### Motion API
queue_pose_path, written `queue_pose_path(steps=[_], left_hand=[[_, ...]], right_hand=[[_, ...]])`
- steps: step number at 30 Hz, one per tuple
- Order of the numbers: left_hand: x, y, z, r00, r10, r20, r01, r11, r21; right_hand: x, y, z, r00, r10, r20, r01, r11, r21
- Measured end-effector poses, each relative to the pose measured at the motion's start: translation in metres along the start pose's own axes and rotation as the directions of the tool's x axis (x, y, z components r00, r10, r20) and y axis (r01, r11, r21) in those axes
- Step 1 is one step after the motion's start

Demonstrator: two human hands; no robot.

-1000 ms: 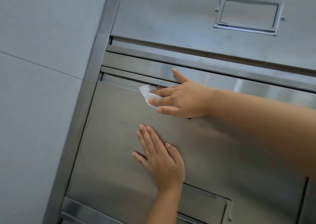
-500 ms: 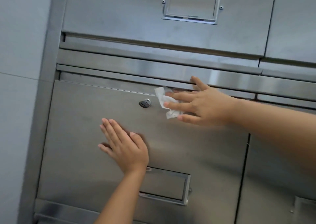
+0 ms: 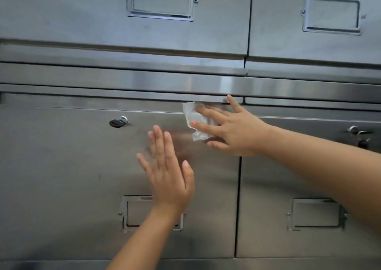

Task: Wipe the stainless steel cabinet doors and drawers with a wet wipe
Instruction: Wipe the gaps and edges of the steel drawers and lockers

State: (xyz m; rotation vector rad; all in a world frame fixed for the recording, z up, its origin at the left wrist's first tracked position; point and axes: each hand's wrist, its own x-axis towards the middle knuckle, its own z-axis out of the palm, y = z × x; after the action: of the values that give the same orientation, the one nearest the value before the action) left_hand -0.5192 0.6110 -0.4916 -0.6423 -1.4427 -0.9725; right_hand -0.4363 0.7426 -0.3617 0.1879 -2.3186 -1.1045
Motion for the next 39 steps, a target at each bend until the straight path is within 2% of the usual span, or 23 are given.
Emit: queue_pose_path(steps=[3,9,13,18,23,31,39], left_hand=[[0.016,0.025,0.017,0.991,0.121,0.055,-0.122,0.992,0.008],[0.048,0.055,0.055,0.978,0.138,0.155,-0.135,0.99,-0.031],[0.039,0.051,0.071,0.924,0.313,0.22,-0.347,0.927,0.141],[0.038,0.047,0.075,0.919,0.336,0.205,-0.373,0.91,0.182],[0.039,0.05,0.073,0.909,0.345,0.235,-0.396,0.89,0.226],[0.039,0.05,0.072,0.906,0.341,0.249,-0.4,0.883,0.246],[0.039,0.05,0.073,0.912,0.346,0.22,-0.394,0.887,0.24]], right_hand=[[-0.017,0.008,0.007,0.999,0.037,-0.002,-0.037,0.999,0.015],[-0.05,0.019,0.026,0.991,0.133,-0.021,-0.133,0.991,-0.001],[-0.071,0.016,0.041,0.97,0.216,-0.108,-0.22,0.975,-0.027],[-0.079,0.008,0.06,0.929,0.329,-0.172,-0.32,0.944,0.08],[-0.103,0.022,0.072,0.833,0.494,-0.249,-0.444,0.866,0.23],[-0.069,0.005,0.063,0.808,0.466,-0.361,-0.394,0.883,0.257],[-0.08,0.018,0.077,0.726,0.538,-0.43,-0.452,0.843,0.292]])
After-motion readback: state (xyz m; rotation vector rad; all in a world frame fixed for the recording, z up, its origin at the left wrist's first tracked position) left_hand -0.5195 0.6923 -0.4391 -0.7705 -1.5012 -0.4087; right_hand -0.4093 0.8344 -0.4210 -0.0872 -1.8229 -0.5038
